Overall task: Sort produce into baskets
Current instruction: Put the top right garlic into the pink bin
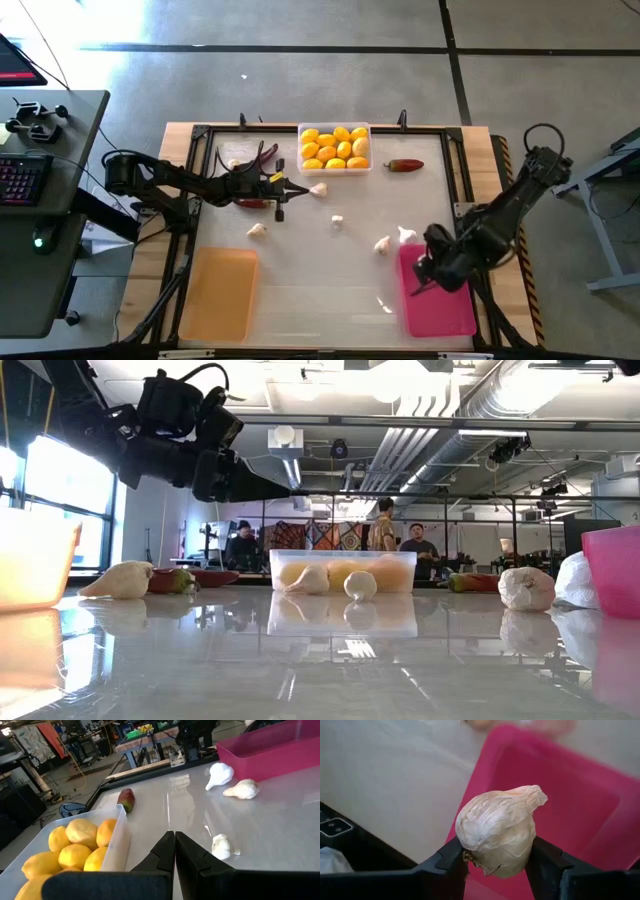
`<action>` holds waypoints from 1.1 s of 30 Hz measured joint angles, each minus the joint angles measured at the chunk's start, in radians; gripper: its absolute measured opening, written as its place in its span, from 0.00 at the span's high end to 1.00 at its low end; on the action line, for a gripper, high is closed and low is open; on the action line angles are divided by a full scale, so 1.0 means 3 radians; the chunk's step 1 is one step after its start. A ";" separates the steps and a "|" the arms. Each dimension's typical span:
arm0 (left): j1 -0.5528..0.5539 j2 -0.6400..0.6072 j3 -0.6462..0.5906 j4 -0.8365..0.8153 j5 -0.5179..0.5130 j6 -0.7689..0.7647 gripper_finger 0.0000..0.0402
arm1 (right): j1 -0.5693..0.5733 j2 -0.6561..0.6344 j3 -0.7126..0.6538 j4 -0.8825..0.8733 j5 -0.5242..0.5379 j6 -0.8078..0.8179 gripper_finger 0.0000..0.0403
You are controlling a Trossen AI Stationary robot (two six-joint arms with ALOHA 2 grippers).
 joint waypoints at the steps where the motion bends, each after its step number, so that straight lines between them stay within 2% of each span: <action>1: 0.0001 0.0000 0.0000 0.0001 0.0000 0.0000 1.00 | 0.0054 0.0023 0.0000 0.0015 0.0001 0.0087 0.62; 7: 0.0001 0.0000 0.0000 0.0006 0.0000 -0.0003 1.00 | 0.0282 0.0127 0.0000 0.0049 0.0000 0.0443 0.62; 14: 0.0000 0.0000 0.0000 0.0011 0.0000 0.0000 1.00 | 0.0353 0.0144 0.0000 0.0033 0.0001 0.0453 0.62; 19: 0.0001 0.0000 0.0000 0.0010 0.0000 -0.0062 1.00 | 0.0329 0.0236 0.0000 -0.0056 0.0123 0.0079 0.62; 25: 0.0001 0.0000 0.0000 0.0010 0.0000 -0.0086 1.00 | 0.0207 0.0660 0.0000 -0.0062 0.0175 -0.0562 0.62; 33: 0.0001 0.0000 0.0000 0.0009 0.0000 -0.0104 1.00 | 0.0144 0.1270 0.0000 -0.0040 -0.0039 -0.0949 0.62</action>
